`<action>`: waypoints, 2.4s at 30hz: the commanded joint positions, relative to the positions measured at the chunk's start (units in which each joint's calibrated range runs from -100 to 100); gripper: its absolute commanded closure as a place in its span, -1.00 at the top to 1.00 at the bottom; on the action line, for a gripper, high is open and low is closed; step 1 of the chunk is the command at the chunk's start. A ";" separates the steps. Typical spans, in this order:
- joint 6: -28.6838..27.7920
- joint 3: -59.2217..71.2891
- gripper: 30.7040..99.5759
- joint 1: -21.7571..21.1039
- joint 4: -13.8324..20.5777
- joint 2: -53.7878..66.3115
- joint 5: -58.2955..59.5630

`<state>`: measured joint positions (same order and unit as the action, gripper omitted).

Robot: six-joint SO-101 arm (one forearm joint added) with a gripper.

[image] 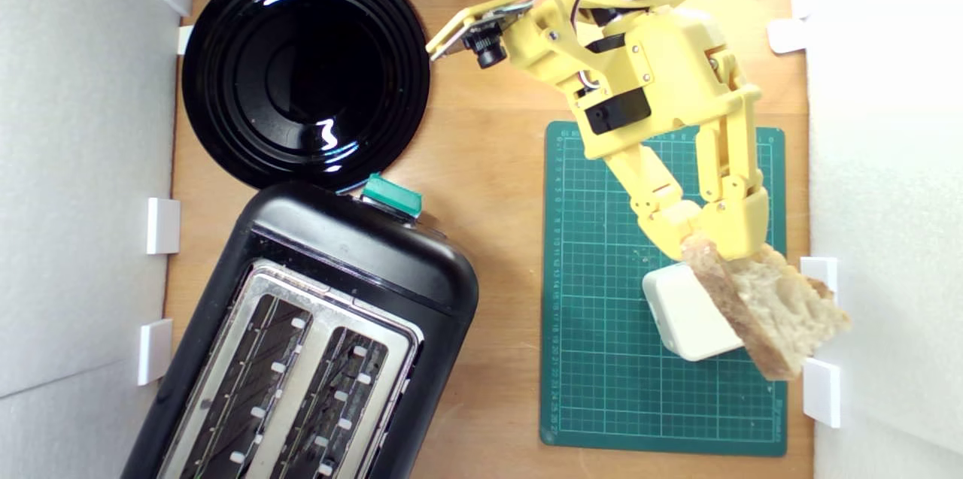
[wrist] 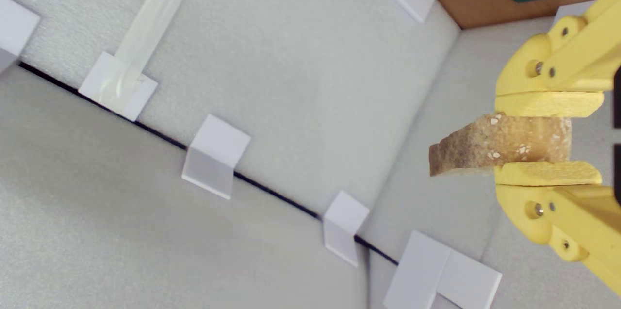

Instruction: Pick bread and place in toaster

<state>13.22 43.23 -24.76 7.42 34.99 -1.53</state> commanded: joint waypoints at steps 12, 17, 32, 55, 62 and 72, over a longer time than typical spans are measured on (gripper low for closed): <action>10.09 -31.65 -0.47 8.24 2.55 2.95 -25.44; 10.92 -37.83 -0.47 7.92 13.34 2.87 -33.29; 21.86 -45.36 -0.47 15.82 24.58 2.79 -44.63; 31.27 -50.72 -0.47 25.00 24.31 -0.29 -51.97; 31.32 -57.25 -0.47 27.02 24.22 -6.37 -51.97; 32.32 -57.89 -0.47 30.24 23.86 -10.69 -51.80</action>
<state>45.36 -10.59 4.62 31.41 24.57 -53.39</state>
